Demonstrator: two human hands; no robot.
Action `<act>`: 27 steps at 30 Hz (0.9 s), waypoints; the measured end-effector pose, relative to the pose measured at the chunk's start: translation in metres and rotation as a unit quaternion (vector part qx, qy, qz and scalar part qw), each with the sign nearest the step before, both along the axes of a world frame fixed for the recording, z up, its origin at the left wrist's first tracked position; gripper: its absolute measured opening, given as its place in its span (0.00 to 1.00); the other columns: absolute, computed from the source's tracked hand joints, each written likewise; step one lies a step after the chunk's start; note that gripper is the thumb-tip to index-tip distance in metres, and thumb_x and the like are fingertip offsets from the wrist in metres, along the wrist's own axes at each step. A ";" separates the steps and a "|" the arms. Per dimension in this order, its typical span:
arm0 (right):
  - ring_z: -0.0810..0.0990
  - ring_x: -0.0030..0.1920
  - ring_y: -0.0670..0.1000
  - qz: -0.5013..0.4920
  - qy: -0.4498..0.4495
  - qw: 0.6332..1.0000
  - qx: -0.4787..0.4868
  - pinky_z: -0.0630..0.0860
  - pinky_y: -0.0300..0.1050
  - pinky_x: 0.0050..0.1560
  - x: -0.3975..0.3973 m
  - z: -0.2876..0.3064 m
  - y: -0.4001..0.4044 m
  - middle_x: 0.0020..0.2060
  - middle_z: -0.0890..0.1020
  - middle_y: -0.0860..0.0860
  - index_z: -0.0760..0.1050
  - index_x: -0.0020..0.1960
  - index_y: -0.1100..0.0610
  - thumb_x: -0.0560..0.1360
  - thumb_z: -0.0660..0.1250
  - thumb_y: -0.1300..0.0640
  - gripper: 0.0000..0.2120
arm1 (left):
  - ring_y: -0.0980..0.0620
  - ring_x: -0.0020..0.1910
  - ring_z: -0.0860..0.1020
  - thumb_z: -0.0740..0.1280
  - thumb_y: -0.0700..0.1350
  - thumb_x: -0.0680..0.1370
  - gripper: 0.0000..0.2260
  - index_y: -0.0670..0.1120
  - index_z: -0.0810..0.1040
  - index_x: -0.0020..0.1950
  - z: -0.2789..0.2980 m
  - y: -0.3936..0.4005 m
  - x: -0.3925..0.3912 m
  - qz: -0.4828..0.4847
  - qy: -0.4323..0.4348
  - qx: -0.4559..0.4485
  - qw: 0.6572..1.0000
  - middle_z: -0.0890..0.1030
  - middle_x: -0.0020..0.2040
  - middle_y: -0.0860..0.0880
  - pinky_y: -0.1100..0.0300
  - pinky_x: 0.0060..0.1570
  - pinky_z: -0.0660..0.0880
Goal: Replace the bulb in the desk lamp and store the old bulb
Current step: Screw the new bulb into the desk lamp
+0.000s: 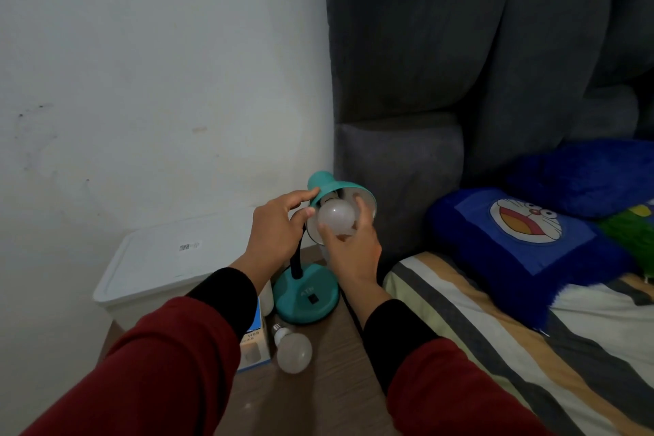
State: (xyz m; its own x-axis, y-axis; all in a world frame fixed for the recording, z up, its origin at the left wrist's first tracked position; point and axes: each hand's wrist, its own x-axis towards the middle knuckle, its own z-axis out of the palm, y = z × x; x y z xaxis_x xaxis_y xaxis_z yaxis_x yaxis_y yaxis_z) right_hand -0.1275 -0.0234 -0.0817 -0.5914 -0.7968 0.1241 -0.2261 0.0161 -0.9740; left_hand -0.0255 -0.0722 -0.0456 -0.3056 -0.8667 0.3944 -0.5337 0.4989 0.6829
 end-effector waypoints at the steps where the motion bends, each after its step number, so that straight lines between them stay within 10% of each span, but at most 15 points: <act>1: 0.75 0.50 0.46 0.000 -0.004 1.000 0.007 0.67 0.28 0.46 -0.001 0.000 -0.001 0.62 0.76 0.54 0.63 0.72 0.49 0.72 0.70 0.49 0.31 | 0.54 0.61 0.76 0.65 0.41 0.78 0.15 0.52 0.77 0.63 -0.001 0.000 0.000 0.001 0.001 -0.001 1.000 0.80 0.62 0.51 0.71 0.58 0.64; 13: 0.83 0.48 0.50 0.000 -0.067 0.998 0.010 0.72 0.34 0.42 -0.008 -0.005 -0.010 0.49 0.83 0.53 0.67 0.69 0.53 0.73 0.66 0.42 0.28 | 0.55 0.62 0.75 0.65 0.41 0.77 0.15 0.52 0.77 0.63 -0.003 -0.002 0.000 0.003 0.010 0.004 1.000 0.79 0.63 0.52 0.69 0.58 0.65; 17: 0.77 0.59 0.51 -0.011 -0.022 1.000 0.002 0.73 0.42 0.57 -0.005 -0.004 -0.008 0.59 0.77 0.52 0.61 0.73 0.50 0.71 0.70 0.45 0.34 | 0.55 0.62 0.75 0.65 0.41 0.77 0.15 0.52 0.77 0.63 -0.003 -0.002 0.001 0.000 0.010 0.005 1.000 0.79 0.62 0.52 0.70 0.58 0.64; 23: 0.74 0.48 0.45 0.007 -0.018 1.000 0.010 0.68 0.30 0.41 -0.009 -0.001 -0.005 0.59 0.79 0.55 0.66 0.69 0.52 0.74 0.67 0.45 0.27 | 0.55 0.62 0.75 0.65 0.41 0.77 0.16 0.53 0.77 0.63 -0.005 -0.003 -0.001 0.004 0.012 0.002 1.000 0.79 0.63 0.52 0.69 0.58 0.64; 27: 0.76 0.60 0.51 0.003 0.000 1.000 -0.004 0.70 0.37 0.55 -0.007 -0.003 -0.004 0.65 0.75 0.55 0.60 0.73 0.49 0.71 0.70 0.46 0.35 | 0.55 0.62 0.75 0.65 0.41 0.77 0.15 0.52 0.77 0.63 -0.004 -0.002 0.000 0.000 0.018 0.002 1.000 0.79 0.62 0.52 0.69 0.59 0.65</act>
State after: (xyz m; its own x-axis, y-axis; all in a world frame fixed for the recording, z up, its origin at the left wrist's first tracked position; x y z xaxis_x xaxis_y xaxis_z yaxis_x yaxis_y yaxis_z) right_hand -0.1342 -0.0271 -0.0852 -0.5867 -0.7993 0.1304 -0.2270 0.0078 -0.9739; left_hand -0.0258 -0.0740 -0.0495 -0.2916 -0.8682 0.4016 -0.5092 0.4963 0.7031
